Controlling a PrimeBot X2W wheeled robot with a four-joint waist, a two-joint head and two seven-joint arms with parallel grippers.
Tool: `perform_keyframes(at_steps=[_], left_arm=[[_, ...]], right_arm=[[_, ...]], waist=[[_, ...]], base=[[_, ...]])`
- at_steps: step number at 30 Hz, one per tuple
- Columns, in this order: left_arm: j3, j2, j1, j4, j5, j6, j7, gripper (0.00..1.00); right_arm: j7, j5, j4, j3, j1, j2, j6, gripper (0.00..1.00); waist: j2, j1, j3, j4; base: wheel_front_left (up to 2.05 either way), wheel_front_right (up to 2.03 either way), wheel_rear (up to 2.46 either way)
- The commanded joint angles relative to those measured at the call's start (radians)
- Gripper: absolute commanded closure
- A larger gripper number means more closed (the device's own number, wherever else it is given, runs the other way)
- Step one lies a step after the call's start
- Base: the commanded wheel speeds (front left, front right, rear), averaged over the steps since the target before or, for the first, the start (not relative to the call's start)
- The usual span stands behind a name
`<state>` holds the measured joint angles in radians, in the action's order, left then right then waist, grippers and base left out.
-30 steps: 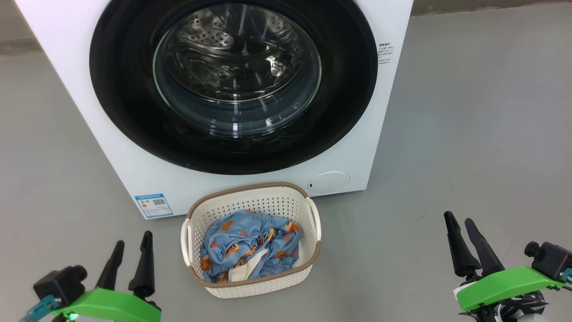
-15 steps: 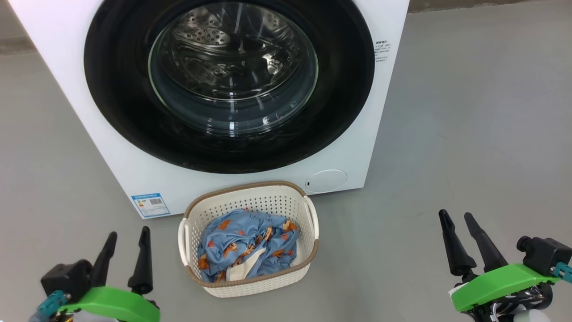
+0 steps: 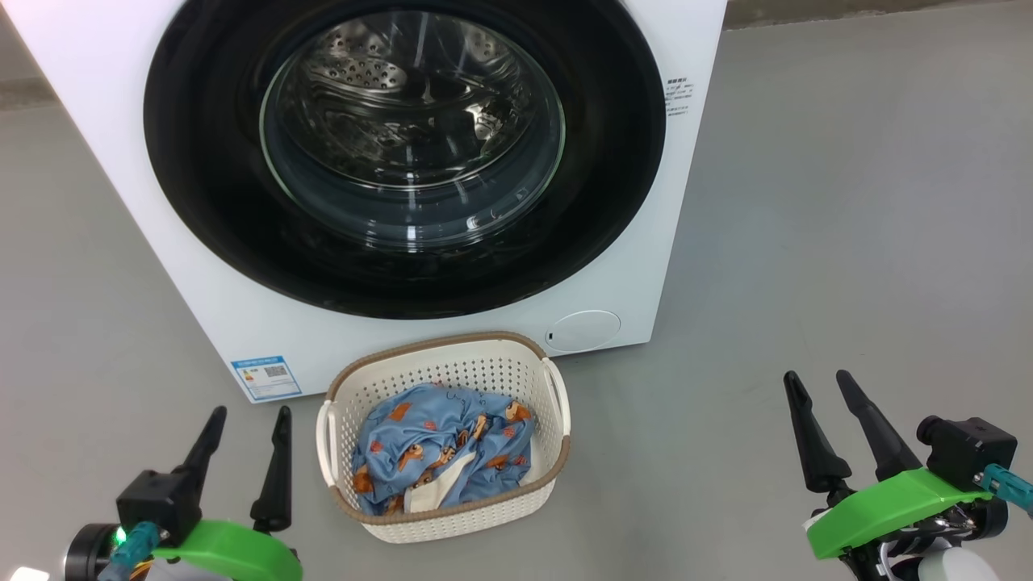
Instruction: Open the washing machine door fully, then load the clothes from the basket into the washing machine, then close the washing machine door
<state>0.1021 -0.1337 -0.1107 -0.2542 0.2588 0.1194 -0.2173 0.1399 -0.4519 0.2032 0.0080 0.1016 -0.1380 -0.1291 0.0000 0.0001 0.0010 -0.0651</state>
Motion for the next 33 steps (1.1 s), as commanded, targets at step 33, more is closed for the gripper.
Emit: perform_keyframes(at_steps=[33], left_arm=[[-0.129,-0.014,-0.057,-0.073,-0.153,-0.070,-0.044,0.00]], right_arm=[[0.003,0.169,-0.033,-0.021,0.034,0.010,-0.002,0.00]], waist=[[0.0000,0.0000,-0.003,0.003]], base=[[0.00,0.00,0.00]])
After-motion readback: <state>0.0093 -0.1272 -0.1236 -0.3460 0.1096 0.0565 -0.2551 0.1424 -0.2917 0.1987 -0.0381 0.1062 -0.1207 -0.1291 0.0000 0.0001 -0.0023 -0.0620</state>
